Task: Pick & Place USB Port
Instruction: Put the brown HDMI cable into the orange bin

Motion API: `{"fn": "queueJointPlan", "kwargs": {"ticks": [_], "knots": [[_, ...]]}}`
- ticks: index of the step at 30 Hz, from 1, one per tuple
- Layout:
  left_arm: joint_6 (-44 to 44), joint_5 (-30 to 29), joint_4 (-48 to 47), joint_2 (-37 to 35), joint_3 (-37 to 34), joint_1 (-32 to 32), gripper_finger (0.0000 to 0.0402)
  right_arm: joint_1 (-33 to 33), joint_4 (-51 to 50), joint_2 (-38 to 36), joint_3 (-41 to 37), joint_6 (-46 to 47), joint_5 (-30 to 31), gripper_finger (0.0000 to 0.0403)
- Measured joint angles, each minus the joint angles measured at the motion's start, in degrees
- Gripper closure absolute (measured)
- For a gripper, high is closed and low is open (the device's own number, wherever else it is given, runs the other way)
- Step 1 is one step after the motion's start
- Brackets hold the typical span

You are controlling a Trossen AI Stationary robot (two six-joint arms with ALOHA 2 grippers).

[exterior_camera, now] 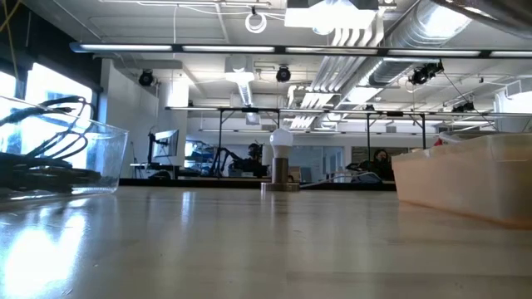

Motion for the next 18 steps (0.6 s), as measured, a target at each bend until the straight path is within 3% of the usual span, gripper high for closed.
{"fn": "queueJointPlan", "kwargs": {"ticks": [3,8,18], "knots": [[0.0,0.0,0.0,0.0,0.0,0.0,0.0273,-1.1,-7.8,-0.1,0.1,6.1,3.3,0.0395],[0.0,0.1,-0.1,0.0,0.0,0.0,0.0273,-3.6,-16.8,-0.1,-3.3,18.9,1.8,0.0395],[-2.9,2.1,-0.9,0.0,0.0,0.0,0.0273,-9.7,-9.9,-0.2,-14.2,18.8,-10.5,0.0395]]}}
